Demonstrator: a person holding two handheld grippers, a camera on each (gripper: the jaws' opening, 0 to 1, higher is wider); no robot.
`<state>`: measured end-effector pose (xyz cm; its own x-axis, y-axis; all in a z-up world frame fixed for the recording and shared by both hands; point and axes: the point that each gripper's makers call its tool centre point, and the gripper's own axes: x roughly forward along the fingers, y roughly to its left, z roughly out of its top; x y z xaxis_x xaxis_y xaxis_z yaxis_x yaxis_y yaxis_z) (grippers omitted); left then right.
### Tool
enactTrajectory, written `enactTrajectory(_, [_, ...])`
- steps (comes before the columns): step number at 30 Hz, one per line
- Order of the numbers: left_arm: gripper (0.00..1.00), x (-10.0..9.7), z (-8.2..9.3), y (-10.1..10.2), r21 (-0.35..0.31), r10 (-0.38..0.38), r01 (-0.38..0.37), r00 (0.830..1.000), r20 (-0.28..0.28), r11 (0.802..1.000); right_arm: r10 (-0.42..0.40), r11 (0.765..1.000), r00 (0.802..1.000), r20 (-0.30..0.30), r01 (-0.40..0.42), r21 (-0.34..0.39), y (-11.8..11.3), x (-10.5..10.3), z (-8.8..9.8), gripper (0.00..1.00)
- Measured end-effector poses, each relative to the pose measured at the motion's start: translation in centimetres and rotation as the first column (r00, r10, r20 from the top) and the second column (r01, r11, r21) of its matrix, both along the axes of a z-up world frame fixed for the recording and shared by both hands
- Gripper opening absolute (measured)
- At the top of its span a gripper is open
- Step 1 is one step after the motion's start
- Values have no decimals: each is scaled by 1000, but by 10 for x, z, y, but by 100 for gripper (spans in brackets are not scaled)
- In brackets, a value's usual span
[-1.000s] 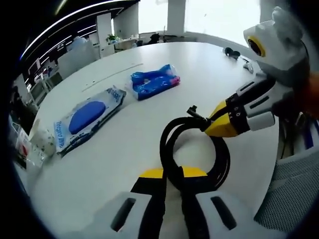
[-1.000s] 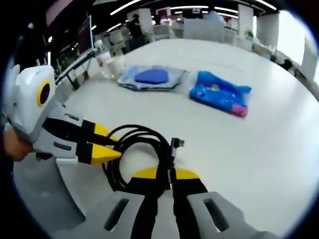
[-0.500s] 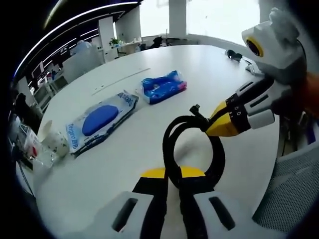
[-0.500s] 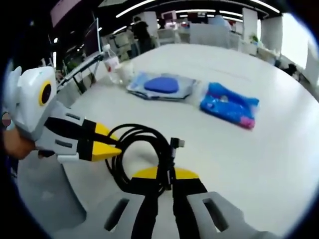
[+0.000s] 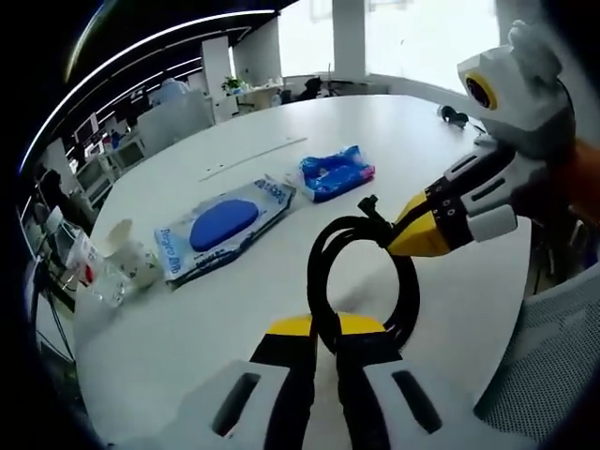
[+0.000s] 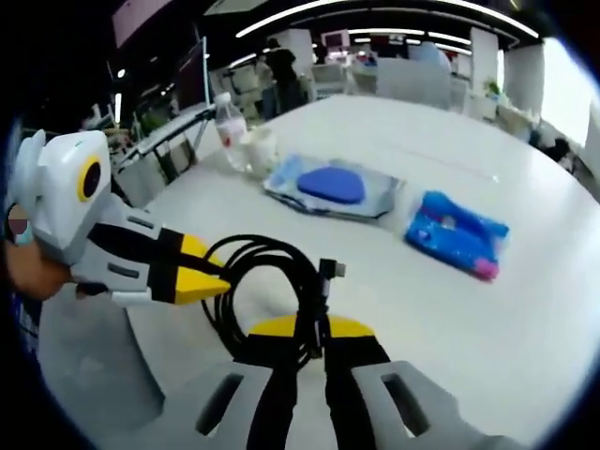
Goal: Arrange the tabletop items into an orderly group along one side of the table until the central work area is clear of visible clutter.
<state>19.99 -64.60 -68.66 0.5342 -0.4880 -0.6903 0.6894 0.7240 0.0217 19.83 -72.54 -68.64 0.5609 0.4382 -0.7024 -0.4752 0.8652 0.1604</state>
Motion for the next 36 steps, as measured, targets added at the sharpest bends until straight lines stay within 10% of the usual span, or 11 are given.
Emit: enactTrajectory(36, [5,26,-4,31,-5,15,-15,1000,4,1000,42,998,999,14,-42,-37,32,26,-5,6])
